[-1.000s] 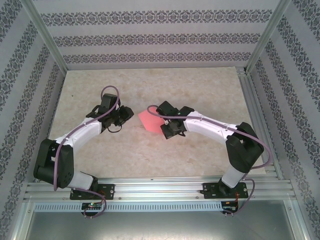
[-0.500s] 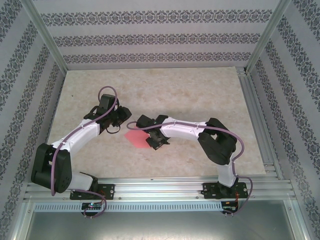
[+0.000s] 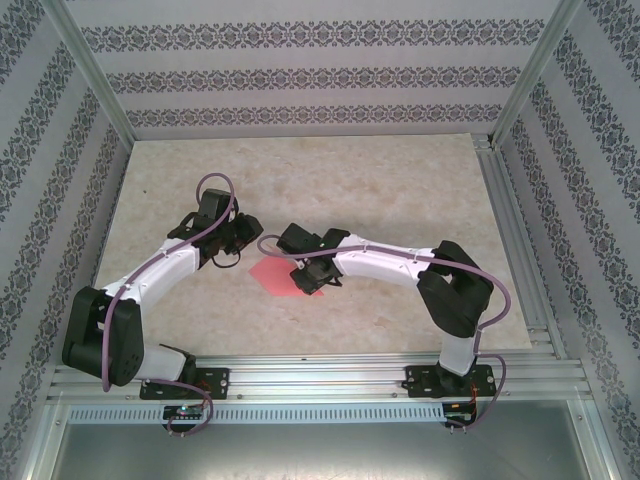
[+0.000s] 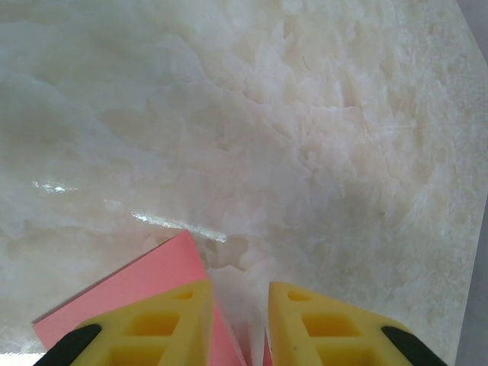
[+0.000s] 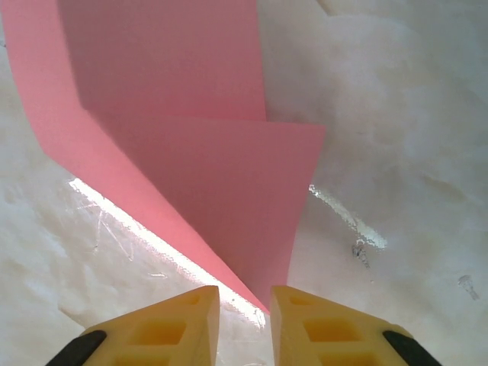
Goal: Fold a paper plane with a square sheet of paper (pick it up from the middle)
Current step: Fourth fold the wing at the center of the table.
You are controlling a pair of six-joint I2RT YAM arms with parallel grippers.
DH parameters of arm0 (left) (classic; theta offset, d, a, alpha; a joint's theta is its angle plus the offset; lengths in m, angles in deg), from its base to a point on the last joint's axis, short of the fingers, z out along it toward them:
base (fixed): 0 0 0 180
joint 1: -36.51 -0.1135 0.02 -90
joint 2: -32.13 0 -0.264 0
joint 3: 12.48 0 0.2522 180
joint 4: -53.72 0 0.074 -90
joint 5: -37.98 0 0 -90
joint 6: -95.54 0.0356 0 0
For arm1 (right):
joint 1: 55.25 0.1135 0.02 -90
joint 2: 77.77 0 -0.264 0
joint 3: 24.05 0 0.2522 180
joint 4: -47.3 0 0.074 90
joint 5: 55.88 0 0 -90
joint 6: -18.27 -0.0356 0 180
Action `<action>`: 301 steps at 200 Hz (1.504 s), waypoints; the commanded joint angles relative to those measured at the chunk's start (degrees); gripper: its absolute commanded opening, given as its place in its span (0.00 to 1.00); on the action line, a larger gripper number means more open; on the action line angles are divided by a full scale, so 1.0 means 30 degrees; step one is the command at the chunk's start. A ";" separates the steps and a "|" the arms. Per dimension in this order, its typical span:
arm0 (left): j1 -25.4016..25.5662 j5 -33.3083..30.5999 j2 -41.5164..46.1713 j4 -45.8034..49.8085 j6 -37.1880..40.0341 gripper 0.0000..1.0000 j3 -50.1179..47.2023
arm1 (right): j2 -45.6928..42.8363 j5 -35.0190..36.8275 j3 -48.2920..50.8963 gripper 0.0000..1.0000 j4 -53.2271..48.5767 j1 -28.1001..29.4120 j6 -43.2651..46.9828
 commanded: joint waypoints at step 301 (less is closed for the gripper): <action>0.0518 0.0900 -0.1370 0.0729 0.0826 0.28 0.1593 | 0.1046 0.3812 -0.1330 0.02 -0.4570 -0.0010 -0.2924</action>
